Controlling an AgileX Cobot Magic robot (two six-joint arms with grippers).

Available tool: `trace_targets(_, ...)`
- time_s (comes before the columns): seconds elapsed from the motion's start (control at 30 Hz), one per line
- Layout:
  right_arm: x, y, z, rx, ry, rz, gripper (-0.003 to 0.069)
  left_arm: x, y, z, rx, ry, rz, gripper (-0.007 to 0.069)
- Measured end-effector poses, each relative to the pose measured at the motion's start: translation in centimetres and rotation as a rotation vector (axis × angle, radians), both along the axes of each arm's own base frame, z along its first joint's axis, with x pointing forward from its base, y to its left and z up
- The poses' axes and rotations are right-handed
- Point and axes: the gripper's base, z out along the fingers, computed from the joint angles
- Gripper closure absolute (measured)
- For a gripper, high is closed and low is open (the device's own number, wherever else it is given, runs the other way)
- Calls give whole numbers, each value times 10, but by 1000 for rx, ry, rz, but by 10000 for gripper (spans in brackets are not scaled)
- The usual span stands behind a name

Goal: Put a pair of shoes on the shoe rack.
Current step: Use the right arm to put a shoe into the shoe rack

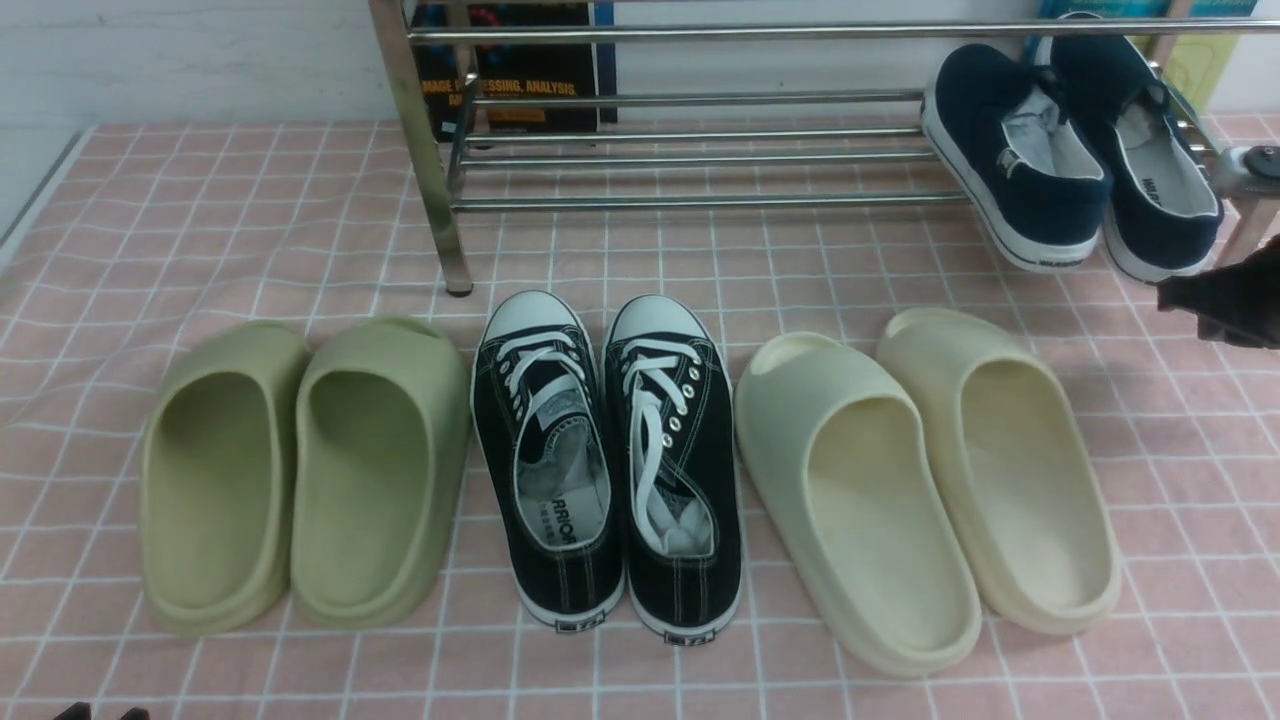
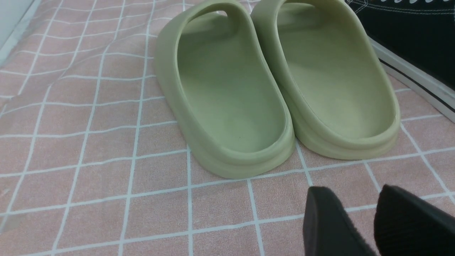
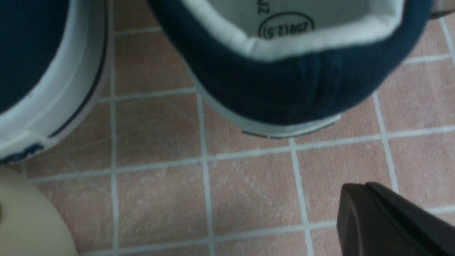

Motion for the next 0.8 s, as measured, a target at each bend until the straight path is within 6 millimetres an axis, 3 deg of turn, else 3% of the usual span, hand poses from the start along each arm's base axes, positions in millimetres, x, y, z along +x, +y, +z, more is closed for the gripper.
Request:
trace_targets(0.53, 9, -4, 1, -12, -115, -50, 671, 0, 0, 0, 0, 0, 0, 385)
trace_targets(0.8, 19, -2, 19, 61, -105, -58, 671, 0, 0, 0, 0, 0, 0, 385)
